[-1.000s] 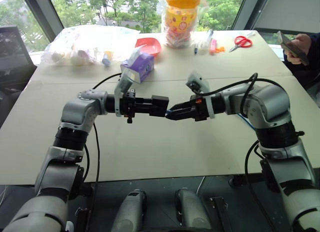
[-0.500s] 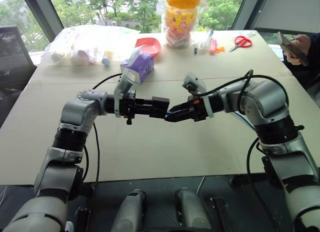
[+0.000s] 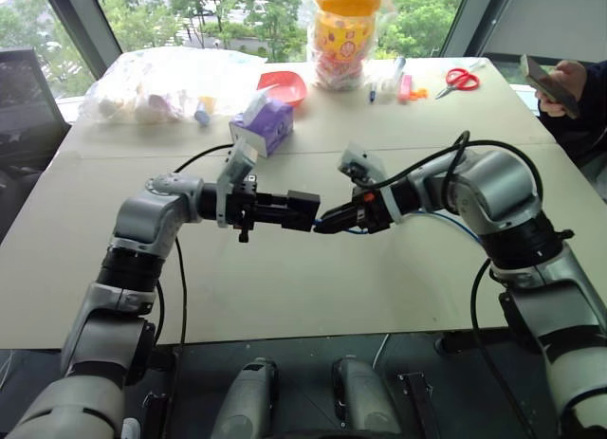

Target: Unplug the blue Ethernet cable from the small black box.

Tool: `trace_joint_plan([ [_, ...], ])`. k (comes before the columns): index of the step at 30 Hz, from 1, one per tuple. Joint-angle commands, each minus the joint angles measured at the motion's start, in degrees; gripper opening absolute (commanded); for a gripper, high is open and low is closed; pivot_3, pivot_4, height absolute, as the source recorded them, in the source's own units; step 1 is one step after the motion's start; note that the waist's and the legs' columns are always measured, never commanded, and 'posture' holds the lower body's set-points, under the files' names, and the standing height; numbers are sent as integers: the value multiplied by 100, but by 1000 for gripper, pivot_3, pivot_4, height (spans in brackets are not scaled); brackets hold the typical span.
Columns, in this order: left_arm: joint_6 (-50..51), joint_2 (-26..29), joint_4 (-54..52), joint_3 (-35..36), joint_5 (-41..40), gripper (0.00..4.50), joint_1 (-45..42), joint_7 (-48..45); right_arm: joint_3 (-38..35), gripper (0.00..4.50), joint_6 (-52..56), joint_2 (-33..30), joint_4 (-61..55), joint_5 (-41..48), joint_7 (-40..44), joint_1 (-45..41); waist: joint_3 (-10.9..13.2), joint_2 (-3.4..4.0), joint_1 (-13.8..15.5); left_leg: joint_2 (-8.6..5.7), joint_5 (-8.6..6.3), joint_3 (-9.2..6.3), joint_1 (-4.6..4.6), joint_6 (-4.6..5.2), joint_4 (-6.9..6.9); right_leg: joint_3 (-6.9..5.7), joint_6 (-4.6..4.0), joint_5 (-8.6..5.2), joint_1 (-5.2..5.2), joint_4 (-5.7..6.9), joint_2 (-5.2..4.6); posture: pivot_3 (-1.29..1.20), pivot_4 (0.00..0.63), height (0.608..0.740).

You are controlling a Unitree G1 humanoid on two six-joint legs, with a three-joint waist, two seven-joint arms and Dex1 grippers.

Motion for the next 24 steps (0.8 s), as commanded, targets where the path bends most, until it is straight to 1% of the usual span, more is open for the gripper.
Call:
trace_joint_plan([
  [1, -89, 33, -253, -43, -37, 494, -17, -118, -12, 46, -201, -38, -84, -113, -3, -149, 0, 0, 0, 0, 0, 0, 0, 0, 0, 0, 0, 0, 0, 0, 0, 0, 150, 740],
  [6, -123, 224, -221, 20, -35, 494, 11, -188, -49, 46, -444, -326, -4, -283, -22, 194, 0, 0, 1, 0, 0, 0, 0, 0, 0, 0, 0, 0, 0, -1, 0, 0, 150, 740],
  [9, -143, 364, -201, 95, -47, 494, 50, -203, -358, 46, -510, -494, 142, -275, -183, 524, 0, -1, 11, 0, 0, 0, -2, 0, -1, 0, 0, 0, 0, -4, 0, 0, 150, 740],
  [15, -116, 581, -311, 146, -87, 494, 220, -235, -868, 46, -523, -792, 65, -186, -419, 1017, 1, -1, 8, 0, -1, 3, -7, 2, -1, 0, -15, -9, 0, -16, -4, 0, 150, 740],
  [17, -119, 596, -323, 176, -74, 494, 275, -181, -1190, 46, -899, -747, 100, -340, -766, 1200, 1, -1, -1, 4, -1, 4, -7, 2, -2, -1, -15, -9, 0, -16, 0, 0, 150, 740],
  [18, -206, 584, -312, 156, -11, 494, 318, -145, -1399, 46, -1240, -616, 205, -485, -1111, 1261, 1, -1, 3, 5, -1, 3, -6, 2, -2, -1, -14, -8, 0, -16, 1, 0, 150, 740],
  [19, -572, 443, -206, 85, 233, 494, 396, 96, -1607, 46, -1641, -379, 543, -784, -1782, 1238, 1, -1, -5, 4, -1, 4, -6, 2, -3, -1, -13, -8, 0, -16, 1, 0, 150, 740],
  [20, -846, 337, -126, 30, 409, 494, 449, 271, -1732, 46, -1902, -208, 786, -996, -2241, 1209, 0, -1, -9, 4, -1, 7, -5, 2, -4, 1, -13, -8, 0, -17, 1, 0, 150, 740],
  [21, -1301, 82, 4, 9, 639, 494, 506, 640, -1931, 46, -2026, 30, 1124, -1194, -2861, 1125, 0, 0, 12, 4, -1, 14, 5, 2, -5, 7, -14, -8, 7, -18, -1, 0, 150, 740],
  [22, -1607, -99, 97, 9, 786, 494, 537, 886, -2059, 46, -2073, 186, 1341, -1315, -3237, 1066, 0, -1, 23, 3, -1, 14, 4, 1, -4, 8, -14, -8, 6, -19, -3, 0, 150, 740],
  [23, -1791, -210, 151, 24, 867, 494, 557, 1016, -2143, 46, -2091, 284, 1453, -1376, -3431, 1034, 0, -1, 39, 3, -1, 14, 3, 1, 1, 8, -15, -7, 7, -18, -3, 0, 150, 740],
  [24, -2094, -383, 232, -40, 1046, 494, 588, 1210, -2302, 432, -2103, 448, 1529, -1395, -3701, 1013, 0, -1, 51, 1, 0, 14, 0, 1, 1, 9, -11, -4, 6, -19, -5, 0, 150, 740],
])
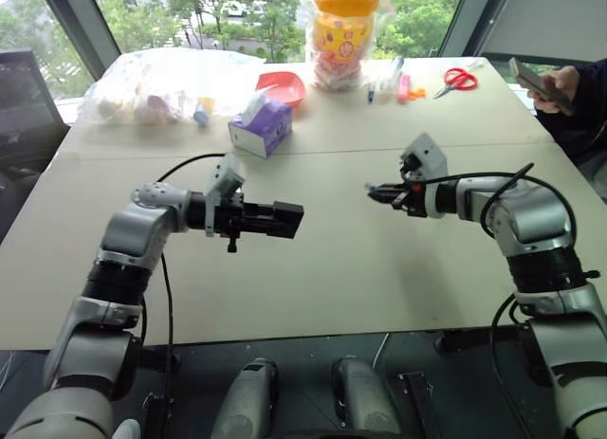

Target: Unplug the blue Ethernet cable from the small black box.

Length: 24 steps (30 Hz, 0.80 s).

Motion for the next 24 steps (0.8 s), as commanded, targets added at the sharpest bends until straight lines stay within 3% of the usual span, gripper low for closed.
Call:
trace_joint_plan([
  [1, -889, -331, 143, -50, 461, 494, -7, 601, -534, 861, -195, 310, 165, -158, -866, -175, 0, 0, 13, 0, 0, -2, -4, 0, 0, 0, 10, 6, -4, 0, -1, 0, 150, 740],
  [3, -1189, -571, 279, -97, 630, 494, 0, 848, -723, 1576, -185, 523, 179, -145, -1168, -187, 0, 0, 7, -2, 0, -2, -7, 0, -3, 0, 12, 7, -7, -1, -3, 0, 150, 740],
  [8, -1908, -1105, 923, -199, 1031, 494, -131, 1361, -941, 4190, 45, 855, -234, -195, -1812, -126, 0, 0, -4, -3, -3, -2, -8, 6, -9, -2, 12, 8, -9, 0, -2, 0, 150, 740],
  [9, -1920, -1201, 1031, -198, 1065, 494, -189, 1468, -1032, 4408, 216, 833, -398, -141, -1860, -108, 0, 0, -5, -3, -3, -2, -8, 6, -9, -2, 13, 8, -9, 1, -1, 0, 150, 740],
  [18, -2817, -1573, 2100, -155, 1416, 494, -336, 2010, -1692, 4408, 1527, 619, -1898, 278, -2034, 416, -1, 1, -7, -3, -4, -3, -7, 8, -5, -4, 14, 7, -8, 8, 2, 0, 150, 740],
  [22, -3191, -1657, 2651, -94, 1482, 494, -292, 2149, -1794, 4408, 2155, 580, -2861, 480, -2022, 1059, -1, 1, -3, -2, -4, -5, -6, 9, -4, -5, 14, 7, -7, 10, 2, 0, 150, 740],
  [23, -3245, -1643, 2694, -101, 1505, 1522, -273, 2151, -1798, 4500, 2249, 552, -3010, 517, -2001, 1140, -2, 2, -13, -1, -5, -6, -6, 10, -3, -6, 15, 7, -7, 11, 2, 0, 150, 740],
  [24, -3240, -1623, 2697, -96, 1497, 1866, -246, 2130, -1787, 4500, 2323, 508, -3143, 552, -1968, 1205, -2, 3, -23, -2, -5, -3, -5, 10, -1, -5, 15, 7, -6, 12, 2, 0, 150, 740],
])
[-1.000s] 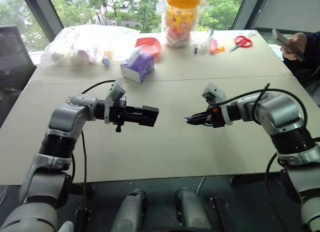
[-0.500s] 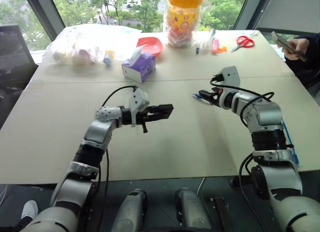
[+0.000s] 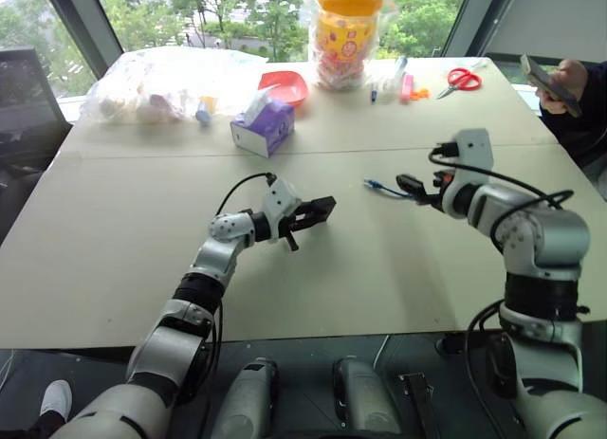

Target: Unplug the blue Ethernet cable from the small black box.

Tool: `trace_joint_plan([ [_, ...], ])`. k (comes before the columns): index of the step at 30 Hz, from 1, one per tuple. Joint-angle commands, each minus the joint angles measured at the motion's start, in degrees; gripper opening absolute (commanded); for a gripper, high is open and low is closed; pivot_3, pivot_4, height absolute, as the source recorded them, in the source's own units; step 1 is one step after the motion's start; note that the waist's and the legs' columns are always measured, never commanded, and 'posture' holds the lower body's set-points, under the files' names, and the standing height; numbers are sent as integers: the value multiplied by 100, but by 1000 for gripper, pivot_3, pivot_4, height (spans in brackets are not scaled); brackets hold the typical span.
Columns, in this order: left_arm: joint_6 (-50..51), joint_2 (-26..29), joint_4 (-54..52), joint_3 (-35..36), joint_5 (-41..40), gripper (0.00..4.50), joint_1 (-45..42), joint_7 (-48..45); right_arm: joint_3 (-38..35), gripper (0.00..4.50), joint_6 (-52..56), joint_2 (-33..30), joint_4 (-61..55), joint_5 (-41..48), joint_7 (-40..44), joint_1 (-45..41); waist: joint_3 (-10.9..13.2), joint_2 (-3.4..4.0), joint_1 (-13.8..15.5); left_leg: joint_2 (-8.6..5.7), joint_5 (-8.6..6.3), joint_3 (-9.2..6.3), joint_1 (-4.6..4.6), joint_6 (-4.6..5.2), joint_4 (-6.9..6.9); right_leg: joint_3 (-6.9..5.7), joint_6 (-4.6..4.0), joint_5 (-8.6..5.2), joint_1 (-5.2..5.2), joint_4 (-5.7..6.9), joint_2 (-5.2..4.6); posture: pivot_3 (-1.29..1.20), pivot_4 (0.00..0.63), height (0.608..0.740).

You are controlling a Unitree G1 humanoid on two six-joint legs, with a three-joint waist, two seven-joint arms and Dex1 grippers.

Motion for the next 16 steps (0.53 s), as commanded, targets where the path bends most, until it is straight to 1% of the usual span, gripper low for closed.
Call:
trace_joint_plan([
  [1, -143, 69, 41, 102, 37, 2379, 48, 12, -121, 4500, 269, -202, -686, 179, 88, 67, 0, 1, -12, 0, 0, 3, 2, 0, 0, 2, 0, 0, 0, 0, 0, 0, 150, 740],
  [3, -46, 151, -77, 131, -11, 3297, 133, -55, -147, 4500, 426, -317, -850, 259, 179, 125, 0, 1, -13, 2, 0, 3, 3, 0, 3, 2, 0, 0, 0, 0, 2, 0, 150, 740],
  [5, 65, 262, -288, 140, -91, 4349, 241, -213, -178, 4500, 522, -477, -972, 335, 288, 173, 0, 1, -12, 3, 0, 1, 4, 0, 3, 2, 0, -1, 1, 0, 5, 0, 150, 740],
  [6, 147, 323, -420, 139, -124, 4436, 292, -280, -185, 4500, 551, -574, -1017, 367, 353, 200, 0, 1, -10, 4, 0, 1, 5, 0, 3, 2, 0, -1, 2, 0, 6, 0, 150, 740],
  [11, 983, 679, -1552, 281, -501, 4436, 541, -582, -162, 4500, 619, -1246, -1297, 639, 908, 467, 0, 1, 7, 3, 0, 0, 2, 1, 1, 1, -1, -1, 3, -4, 3, 0, 150, 740],
  [14, 1735, 1096, -2412, 439, -865, 4436, 698, -836, -328, 4500, 588, -1666, -1561, 956, 1395, 713, 0, 1, 6, 4, 0, -2, 2, 1, 0, 0, -1, -2, 8, -10, 3, 0, 150, 740],
  [16, 2115, 1327, -2763, 501, -1050, 4436, 750, -945, -337, 4500, 513, -1828, -1666, 1089, 1587, 838, 0, 1, 3, 5, -1, -3, 2, 1, -1, -1, -2, -3, 8, -12, 4, 0, 150, 740],
])
